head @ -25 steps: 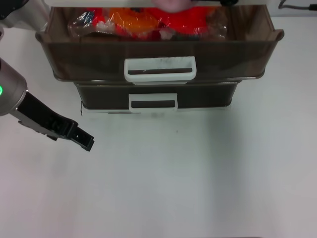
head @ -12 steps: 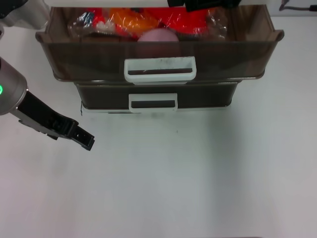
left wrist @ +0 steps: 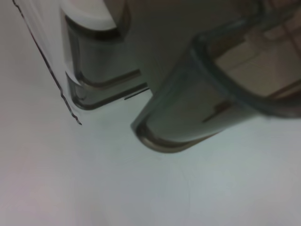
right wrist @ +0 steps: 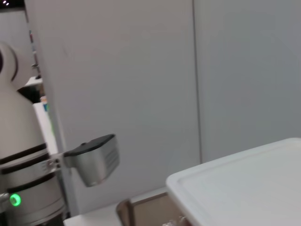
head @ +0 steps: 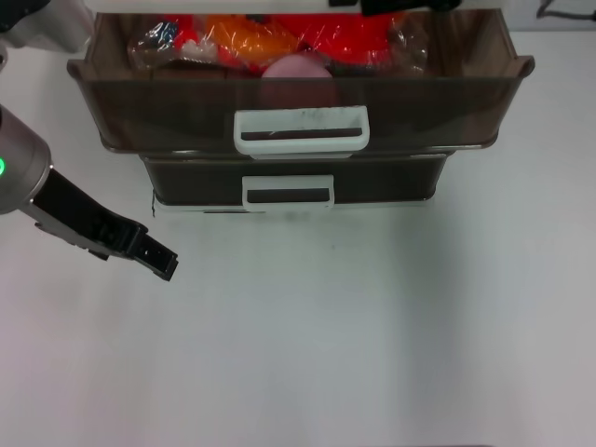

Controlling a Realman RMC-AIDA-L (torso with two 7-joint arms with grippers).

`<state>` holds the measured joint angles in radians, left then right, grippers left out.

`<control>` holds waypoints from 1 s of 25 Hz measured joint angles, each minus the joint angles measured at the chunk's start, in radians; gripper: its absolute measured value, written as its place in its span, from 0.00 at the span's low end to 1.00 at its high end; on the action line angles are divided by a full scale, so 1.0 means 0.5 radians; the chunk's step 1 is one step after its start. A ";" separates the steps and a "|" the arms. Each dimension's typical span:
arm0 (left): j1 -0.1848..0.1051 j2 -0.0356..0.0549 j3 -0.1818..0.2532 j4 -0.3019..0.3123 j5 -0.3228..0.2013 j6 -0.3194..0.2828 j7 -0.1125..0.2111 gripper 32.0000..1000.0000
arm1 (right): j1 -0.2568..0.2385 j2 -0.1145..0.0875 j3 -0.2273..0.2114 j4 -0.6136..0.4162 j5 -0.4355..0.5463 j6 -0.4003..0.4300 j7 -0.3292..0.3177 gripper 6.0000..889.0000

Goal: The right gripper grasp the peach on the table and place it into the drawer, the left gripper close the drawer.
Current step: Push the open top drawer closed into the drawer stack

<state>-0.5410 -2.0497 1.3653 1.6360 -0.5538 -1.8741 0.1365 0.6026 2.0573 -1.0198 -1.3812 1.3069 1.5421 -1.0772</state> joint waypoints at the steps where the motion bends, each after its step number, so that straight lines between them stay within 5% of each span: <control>1: -0.001 0.000 0.000 0.012 0.000 -0.002 0.000 0.88 | -0.008 0.002 0.026 -0.006 0.004 0.002 0.004 0.98; 5: 0.009 0.002 0.000 0.079 0.000 -0.010 0.004 0.88 | -0.060 -0.003 0.243 -0.050 0.026 0.029 0.041 0.98; 7: 0.012 0.003 0.000 0.089 0.000 -0.022 0.021 0.88 | -0.105 -0.036 0.374 -0.081 0.034 0.053 0.087 0.98; 10: 0.014 0.002 0.000 0.100 -0.026 -0.032 0.042 0.88 | -0.197 -0.165 0.563 -0.141 0.008 0.131 0.162 0.98; 14: 0.035 0.004 0.000 0.103 -0.073 -0.034 0.066 0.88 | -0.292 -0.399 0.612 -0.138 -0.140 0.258 0.253 0.98; 17: 0.063 0.004 0.000 0.103 -0.075 -0.026 0.091 0.88 | -0.317 -0.467 0.594 -0.124 -0.416 0.311 0.231 0.97; 20: 0.070 0.001 0.000 0.096 -0.076 -0.015 0.105 0.88 | -0.313 -0.440 0.568 -0.044 -0.801 0.304 0.104 0.97; 22: 0.070 -0.004 0.000 0.095 -0.076 -0.013 0.111 0.88 | -0.290 -0.380 0.524 0.080 -1.016 0.250 -0.003 0.97; 25: 0.070 -0.007 0.018 0.098 -0.077 -0.012 0.111 0.88 | -0.257 -0.237 0.411 0.255 -1.245 0.127 -0.156 0.97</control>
<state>-0.5061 -2.0533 1.3744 1.6850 -0.5922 -1.8799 0.1922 0.4741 1.9390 -0.8141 -1.2537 0.6842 1.6055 -1.1553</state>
